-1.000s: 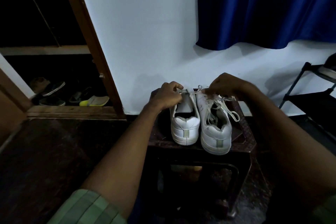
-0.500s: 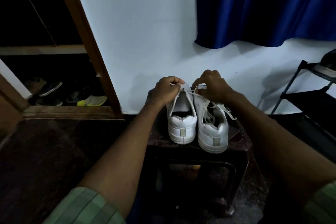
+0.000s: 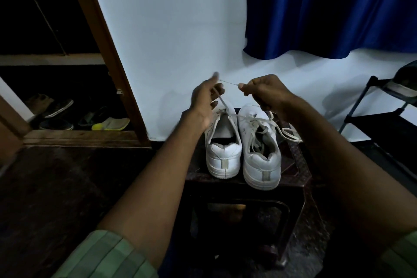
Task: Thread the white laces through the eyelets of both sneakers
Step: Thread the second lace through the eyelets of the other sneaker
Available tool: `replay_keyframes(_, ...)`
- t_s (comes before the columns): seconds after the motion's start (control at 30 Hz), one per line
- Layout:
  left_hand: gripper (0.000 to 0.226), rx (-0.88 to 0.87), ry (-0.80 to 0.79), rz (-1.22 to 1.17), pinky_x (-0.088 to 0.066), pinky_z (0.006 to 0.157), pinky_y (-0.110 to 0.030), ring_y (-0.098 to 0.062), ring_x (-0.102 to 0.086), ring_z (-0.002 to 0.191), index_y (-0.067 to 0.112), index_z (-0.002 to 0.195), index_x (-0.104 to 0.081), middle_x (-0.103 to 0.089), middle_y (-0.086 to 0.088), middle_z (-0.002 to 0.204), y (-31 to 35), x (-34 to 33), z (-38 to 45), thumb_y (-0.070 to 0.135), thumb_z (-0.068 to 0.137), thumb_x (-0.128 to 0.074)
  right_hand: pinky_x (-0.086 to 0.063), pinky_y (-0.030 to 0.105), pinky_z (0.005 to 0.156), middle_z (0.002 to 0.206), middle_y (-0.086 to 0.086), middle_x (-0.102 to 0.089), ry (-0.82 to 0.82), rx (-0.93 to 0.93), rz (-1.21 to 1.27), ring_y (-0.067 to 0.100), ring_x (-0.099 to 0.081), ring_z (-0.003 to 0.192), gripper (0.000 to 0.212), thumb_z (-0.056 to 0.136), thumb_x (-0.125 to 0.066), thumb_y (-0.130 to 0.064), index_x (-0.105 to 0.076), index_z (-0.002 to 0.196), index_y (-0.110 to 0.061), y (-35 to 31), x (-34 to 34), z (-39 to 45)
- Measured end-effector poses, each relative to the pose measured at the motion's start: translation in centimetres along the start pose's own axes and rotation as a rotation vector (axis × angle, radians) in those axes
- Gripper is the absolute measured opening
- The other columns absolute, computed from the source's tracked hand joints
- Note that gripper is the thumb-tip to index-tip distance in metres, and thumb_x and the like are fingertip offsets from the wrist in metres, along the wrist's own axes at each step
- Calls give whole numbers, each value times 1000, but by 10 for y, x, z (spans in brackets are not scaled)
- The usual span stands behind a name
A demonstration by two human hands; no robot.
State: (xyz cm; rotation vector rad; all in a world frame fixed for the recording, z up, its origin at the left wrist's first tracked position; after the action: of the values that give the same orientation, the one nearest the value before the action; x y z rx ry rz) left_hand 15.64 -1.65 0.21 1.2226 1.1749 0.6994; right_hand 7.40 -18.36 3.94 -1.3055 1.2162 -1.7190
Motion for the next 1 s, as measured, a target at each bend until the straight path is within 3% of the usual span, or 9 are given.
replay_keyframes(0.07, 20, 107, 179, -237, -34, 56, -24, -11, -64, 68, 23, 85, -56, -62, 6, 72, -5, 17, 7, 35, 100, -61, -20, 24, 47, 52, -1, -34, 104, 6, 156, 11, -25, 43, 27, 94, -73, -28, -69, 82, -4, 0, 11, 1)
replay_keyframes(0.1, 18, 95, 228, -171, -34, 52, -23, -14, -61, 65, 22, 85, -55, -58, 4, 73, -8, 23, 10, 33, 98, -62, -18, 26, 49, 55, 0, -33, 168, 5, 244, 12, -24, 46, 25, 96, -71, -26, -69, 84, -4, 2, 16, 2)
replay_keyframes(0.23, 20, -278, 245, 600, -47, 78, -28, -17, -57, 88, 29, 98, -60, -54, 5, 103, -4, 22, 4, 34, 83, -72, -23, 23, 45, 53, -8, -45, 223, 55, 158, 8, -32, 42, 21, 97, -66, -21, -77, 87, -7, 0, 12, 5)
replay_keyframes(0.33, 43, -643, 24, 779, -46, 83, -16, -1, -57, 102, 33, 131, -58, -56, 4, 130, 14, -6, -4, 26, 92, -74, -46, 17, 58, 67, -12, -72, 144, 152, -64, -3, -63, 62, 12, 91, -72, -17, -81, 85, -11, -7, -6, 4)
replay_keyframes(0.4, 31, -673, -159, 827, -44, 72, -14, 9, -59, 82, 25, 130, -67, -70, 5, 117, 21, -23, -12, 21, 99, -68, -52, 21, 67, 70, -5, -74, 132, 177, -132, 0, -65, 69, 10, 86, -74, -17, -81, 79, -14, -8, -12, 7)
replay_keyframes(0.5, 18, -648, -161, 876, -45, 68, -17, 8, -61, 63, 15, 109, -80, -72, 11, 76, 23, -23, -16, 22, 101, -66, -35, 9, 44, 48, -16, -57, 89, 146, -91, -3, -48, 43, 13, 90, -69, -9, -77, 82, -4, -11, -11, 5)
replay_keyframes(0.6, 22, -567, -29, 725, -47, 64, -21, 1, -59, 55, 19, 87, -82, -64, 14, 59, 23, -7, -8, 22, 101, -64, -26, 16, 42, 48, -16, -55, 85, 131, -53, 2, -41, 45, 13, 91, -74, -18, -80, 85, -7, -12, 3, 2)
replay_keyframes(0.8, 29, -98, 281, -160, -47, 48, -19, -14, -54, 53, 7, 82, -67, -58, -5, 66, 4, 28, 13, 13, 107, -55, -21, 24, 45, 59, -2, -45, 147, 42, 154, 10, -30, 48, 16, 93, -70, -17, -79, 99, -4, -4, 34, 5)
replay_keyframes(1.0, 14, -74, 191, -202, -59, 74, -22, -14, -65, 72, 3, 103, -69, -65, -7, 84, -2, 31, 21, 4, 105, -55, -18, 18, 43, 69, -2, -43, 128, -167, 852, 4, -26, 47, 24, 104, -38, -5, -61, 112, -8, 15, 49, 13)
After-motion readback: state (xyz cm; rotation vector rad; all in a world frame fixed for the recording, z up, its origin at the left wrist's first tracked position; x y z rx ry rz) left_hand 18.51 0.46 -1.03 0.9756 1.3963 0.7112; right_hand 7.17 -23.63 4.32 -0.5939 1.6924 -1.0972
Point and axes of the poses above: each hand's wrist, its own z-axis towards the middle knuckle, its own x-axis out of the back of the hand, y = z × x, the point moved 6 cm from there along z, towards the middle knuckle
